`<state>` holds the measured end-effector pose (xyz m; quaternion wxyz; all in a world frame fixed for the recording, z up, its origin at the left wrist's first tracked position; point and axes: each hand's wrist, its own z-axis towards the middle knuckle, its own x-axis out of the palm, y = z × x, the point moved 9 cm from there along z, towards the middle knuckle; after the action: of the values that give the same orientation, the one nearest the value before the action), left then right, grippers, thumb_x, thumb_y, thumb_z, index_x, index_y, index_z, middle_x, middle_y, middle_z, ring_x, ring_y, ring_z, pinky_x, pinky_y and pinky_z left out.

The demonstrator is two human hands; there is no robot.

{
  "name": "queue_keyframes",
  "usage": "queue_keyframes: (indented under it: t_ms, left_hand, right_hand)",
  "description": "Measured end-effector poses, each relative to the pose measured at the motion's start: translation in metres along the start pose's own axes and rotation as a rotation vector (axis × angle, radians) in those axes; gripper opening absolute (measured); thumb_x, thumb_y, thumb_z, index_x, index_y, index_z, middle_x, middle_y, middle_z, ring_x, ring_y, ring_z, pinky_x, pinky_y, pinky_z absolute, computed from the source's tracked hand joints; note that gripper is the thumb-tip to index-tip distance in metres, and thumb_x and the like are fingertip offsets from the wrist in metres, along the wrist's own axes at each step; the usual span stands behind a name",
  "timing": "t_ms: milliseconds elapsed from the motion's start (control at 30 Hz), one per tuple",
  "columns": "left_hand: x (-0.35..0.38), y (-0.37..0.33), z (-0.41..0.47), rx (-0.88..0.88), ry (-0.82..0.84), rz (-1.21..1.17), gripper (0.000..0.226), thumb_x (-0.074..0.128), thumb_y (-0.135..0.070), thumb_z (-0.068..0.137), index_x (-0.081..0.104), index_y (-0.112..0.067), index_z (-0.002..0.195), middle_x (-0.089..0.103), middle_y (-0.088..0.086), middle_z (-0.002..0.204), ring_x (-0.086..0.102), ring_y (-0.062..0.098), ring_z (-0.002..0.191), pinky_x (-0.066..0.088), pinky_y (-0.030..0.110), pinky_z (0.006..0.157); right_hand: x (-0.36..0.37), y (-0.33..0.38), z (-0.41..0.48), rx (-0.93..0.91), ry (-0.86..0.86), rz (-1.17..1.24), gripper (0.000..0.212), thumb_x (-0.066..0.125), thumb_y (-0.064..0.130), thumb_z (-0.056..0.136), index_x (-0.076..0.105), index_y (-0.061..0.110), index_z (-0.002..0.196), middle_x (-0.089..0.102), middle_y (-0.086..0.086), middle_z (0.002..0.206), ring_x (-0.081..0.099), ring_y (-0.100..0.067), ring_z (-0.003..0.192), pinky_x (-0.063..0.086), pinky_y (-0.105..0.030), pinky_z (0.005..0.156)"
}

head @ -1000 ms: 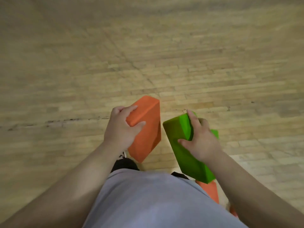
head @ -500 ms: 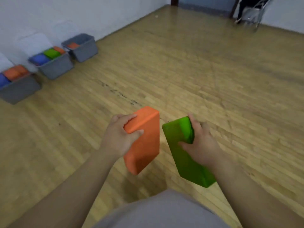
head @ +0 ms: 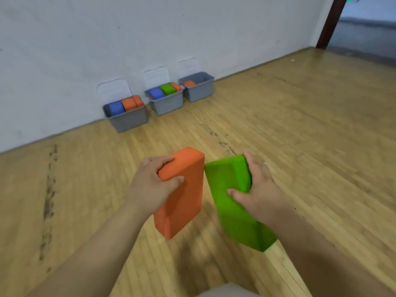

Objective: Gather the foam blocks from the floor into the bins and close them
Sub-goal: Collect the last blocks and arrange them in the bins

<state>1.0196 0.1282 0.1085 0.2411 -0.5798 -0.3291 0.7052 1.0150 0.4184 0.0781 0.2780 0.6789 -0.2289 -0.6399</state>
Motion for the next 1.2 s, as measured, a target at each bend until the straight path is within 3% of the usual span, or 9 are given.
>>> queue_keyframes:
  t_ms: [267, 367, 500, 633, 800, 1000, 1200]
  left_hand:
    - [-0.005, 0.023, 0.071, -0.085, -0.101, -0.045, 0.057, 0.086, -0.040, 0.076, 0.065, -0.039, 0.129, 0.049, -0.024, 0.118, 0.053, -0.006, 0.107, 0.042, 0.022, 0.092]
    - [0.011, 0.024, 0.111, -0.116, -0.147, -0.043, 0.056, 0.086, -0.039, 0.076, 0.065, -0.040, 0.128, 0.050, -0.020, 0.120, 0.052, -0.006, 0.109, 0.042, 0.023, 0.096]
    - [0.037, 0.015, 0.173, -0.176, -0.207, -0.048, 0.056, 0.086, -0.039, 0.078, 0.063, -0.041, 0.128, 0.049, -0.019, 0.122, 0.052, -0.006, 0.109, 0.040, 0.015, 0.088]
    - [0.062, -0.003, 0.229, -0.241, -0.238, -0.061, 0.056, 0.085, -0.042, 0.078, 0.062, -0.043, 0.129, 0.048, -0.022, 0.123, 0.051, -0.008, 0.109, 0.038, 0.015, 0.088]
    - [0.093, -0.014, 0.303, -0.287, -0.219, -0.069, 0.054, 0.085, -0.044, 0.077, 0.063, -0.046, 0.126, 0.049, -0.025, 0.120, 0.054, -0.004, 0.107, 0.045, 0.023, 0.089]
    - [0.140, -0.009, 0.425, -0.278, -0.148, -0.113, 0.054, 0.088, -0.037, 0.076, 0.064, -0.044, 0.124, 0.051, -0.020, 0.119, 0.053, -0.004, 0.107, 0.042, 0.017, 0.087]
    - [0.194, 0.013, 0.572, -0.223, -0.023, -0.171, 0.054, 0.087, -0.038, 0.078, 0.063, -0.042, 0.126, 0.051, -0.020, 0.119, 0.052, -0.006, 0.103, 0.039, 0.014, 0.080]
  right_hand:
    - [0.010, 0.020, 0.111, -0.096, 0.068, -0.023, 0.111, 0.077, 0.050, 0.086, -0.010, 0.059, 0.154, 0.027, 0.006, 0.160, 0.042, -0.020, 0.140, 0.048, -0.045, 0.106]
    - [0.013, 0.009, 0.172, -0.125, 0.098, -0.020, 0.109, 0.076, 0.049, 0.087, -0.007, 0.054, 0.157, 0.027, 0.008, 0.159, 0.046, -0.015, 0.126, 0.048, -0.034, 0.092]
    - [0.003, -0.011, 0.260, -0.146, 0.151, 0.005, 0.109, 0.077, 0.049, 0.085, -0.006, 0.056, 0.156, 0.030, 0.010, 0.155, 0.044, -0.010, 0.120, 0.050, -0.038, 0.093]
    - [-0.022, -0.026, 0.343, -0.156, 0.187, -0.018, 0.110, 0.078, 0.048, 0.084, -0.005, 0.055, 0.156, 0.032, 0.009, 0.151, 0.048, -0.012, 0.113, 0.050, -0.033, 0.082]
    - [-0.048, -0.040, 0.430, -0.144, 0.165, -0.001, 0.109, 0.080, 0.043, 0.084, 0.000, 0.052, 0.157, 0.037, 0.007, 0.137, 0.046, -0.010, 0.103, 0.042, -0.029, 0.077]
    - [-0.048, -0.079, 0.514, -0.067, 0.124, 0.059, 0.103, 0.078, 0.045, 0.085, 0.004, 0.052, 0.157, 0.036, 0.011, 0.138, 0.047, -0.011, 0.108, 0.043, -0.033, 0.082]
    - [-0.033, -0.099, 0.624, -0.008, 0.064, -0.024, 0.108, 0.078, 0.047, 0.085, 0.000, 0.049, 0.159, 0.035, 0.009, 0.140, 0.050, -0.010, 0.107, 0.048, -0.028, 0.082]
